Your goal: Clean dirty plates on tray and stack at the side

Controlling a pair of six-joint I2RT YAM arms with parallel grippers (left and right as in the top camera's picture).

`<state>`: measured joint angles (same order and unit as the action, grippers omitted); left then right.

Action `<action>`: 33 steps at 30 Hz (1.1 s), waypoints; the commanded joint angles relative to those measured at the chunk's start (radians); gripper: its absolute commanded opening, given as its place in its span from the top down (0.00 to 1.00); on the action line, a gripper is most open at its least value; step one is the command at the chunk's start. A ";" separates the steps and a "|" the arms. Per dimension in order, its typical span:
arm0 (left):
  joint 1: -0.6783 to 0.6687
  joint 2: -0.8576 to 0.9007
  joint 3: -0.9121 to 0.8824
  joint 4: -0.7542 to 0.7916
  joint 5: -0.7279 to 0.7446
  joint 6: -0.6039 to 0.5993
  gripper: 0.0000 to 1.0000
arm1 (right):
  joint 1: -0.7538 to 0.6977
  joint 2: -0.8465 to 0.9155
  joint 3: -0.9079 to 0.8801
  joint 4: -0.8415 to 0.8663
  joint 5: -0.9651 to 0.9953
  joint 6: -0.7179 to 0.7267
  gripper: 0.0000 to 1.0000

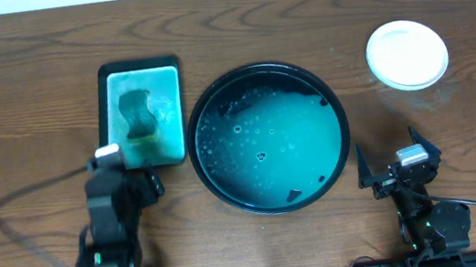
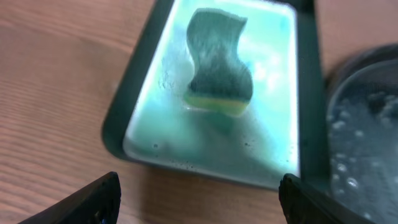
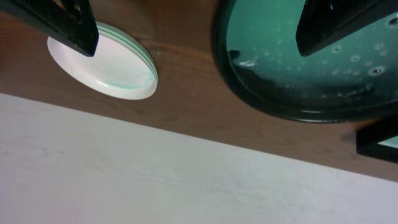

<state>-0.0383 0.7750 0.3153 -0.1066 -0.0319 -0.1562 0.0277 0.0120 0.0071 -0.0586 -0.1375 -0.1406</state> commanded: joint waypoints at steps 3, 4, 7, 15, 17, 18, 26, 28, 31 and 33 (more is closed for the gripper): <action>0.002 -0.330 -0.127 0.019 -0.001 0.027 0.18 | -0.002 -0.005 -0.002 -0.005 0.006 -0.011 0.01; 0.002 -0.368 -0.136 0.019 0.003 0.029 0.18 | -0.002 -0.005 -0.002 -0.005 0.006 -0.010 0.01; 0.002 -0.442 -0.156 0.036 0.055 0.076 0.18 | -0.002 -0.005 -0.002 -0.005 0.006 -0.010 0.01; 0.002 -0.583 -0.203 0.053 0.072 0.146 0.18 | -0.002 -0.005 -0.002 -0.005 0.006 -0.011 0.01; 0.002 -0.620 -0.225 0.060 0.071 0.145 0.18 | -0.002 -0.005 -0.002 -0.005 0.006 -0.011 0.01; 0.002 -0.635 -0.239 0.068 0.069 0.145 0.18 | -0.002 -0.005 -0.002 -0.005 0.006 -0.010 0.01; 0.000 -0.750 -0.311 0.098 0.070 0.136 0.18 | -0.002 -0.005 -0.002 -0.005 0.006 -0.011 0.01; 0.000 -0.770 -0.311 0.081 0.070 0.137 0.18 | -0.002 -0.005 -0.002 -0.005 0.006 -0.011 0.01; 0.000 -0.773 -0.311 0.034 0.068 0.136 0.18 | -0.002 -0.005 -0.002 -0.005 0.006 -0.011 0.01; 0.000 -0.773 -0.311 0.036 0.066 0.137 0.18 | -0.002 -0.005 -0.002 -0.005 0.006 -0.011 0.01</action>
<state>-0.0383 0.0120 0.0128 -0.0208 0.0376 -0.0254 0.0277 0.0120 0.0071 -0.0593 -0.1371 -0.1406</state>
